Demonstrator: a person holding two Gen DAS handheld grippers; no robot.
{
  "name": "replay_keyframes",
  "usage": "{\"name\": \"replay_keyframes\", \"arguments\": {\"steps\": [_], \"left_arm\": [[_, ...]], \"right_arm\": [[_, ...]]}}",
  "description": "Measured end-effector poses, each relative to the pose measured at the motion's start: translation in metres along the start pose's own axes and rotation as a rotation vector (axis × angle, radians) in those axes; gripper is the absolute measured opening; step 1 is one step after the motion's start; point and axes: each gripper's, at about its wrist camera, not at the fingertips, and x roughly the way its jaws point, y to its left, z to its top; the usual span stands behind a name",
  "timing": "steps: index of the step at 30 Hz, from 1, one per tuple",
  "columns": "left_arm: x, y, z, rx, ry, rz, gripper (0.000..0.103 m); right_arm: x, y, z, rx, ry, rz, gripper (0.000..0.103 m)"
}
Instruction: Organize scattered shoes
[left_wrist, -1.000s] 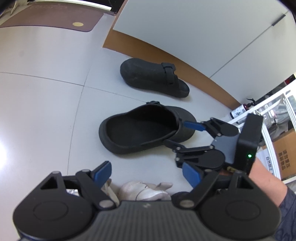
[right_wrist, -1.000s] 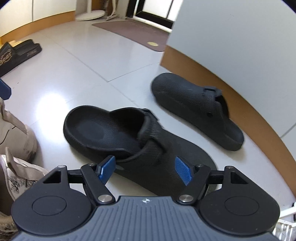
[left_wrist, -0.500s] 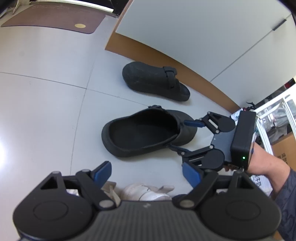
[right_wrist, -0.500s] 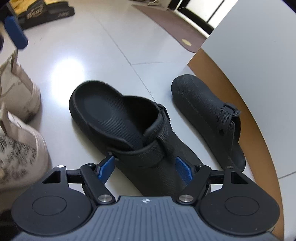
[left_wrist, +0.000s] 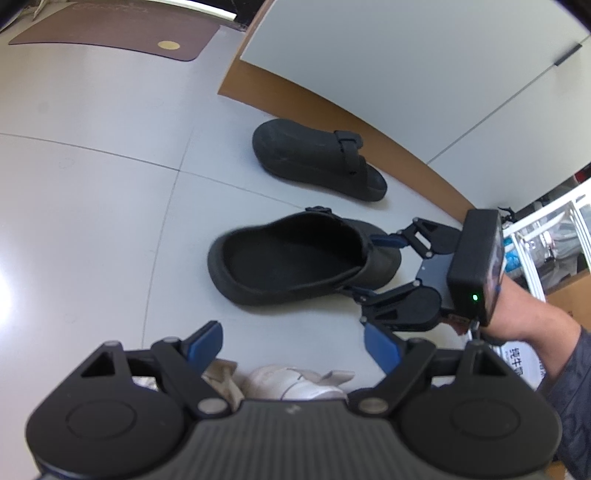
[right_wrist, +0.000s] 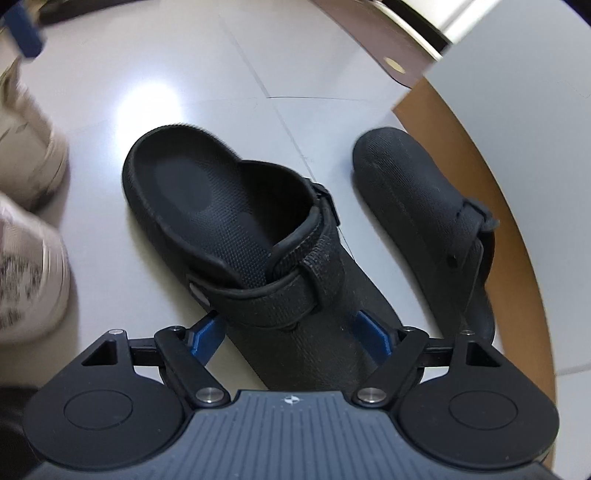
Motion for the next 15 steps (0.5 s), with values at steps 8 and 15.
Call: {"name": "replay_keyframes", "arguments": {"steps": [8,15], "left_arm": [[0.003,-0.005,-0.004,-0.002,0.005,-0.011,0.086],[0.007,-0.008,-0.005,0.002,0.011,-0.011,0.086]], "right_arm": [[-0.014,-0.022,0.001,0.258,0.048,0.11,0.061],[-0.031,-0.03,-0.01,0.314,0.02,0.24,0.039]]}}
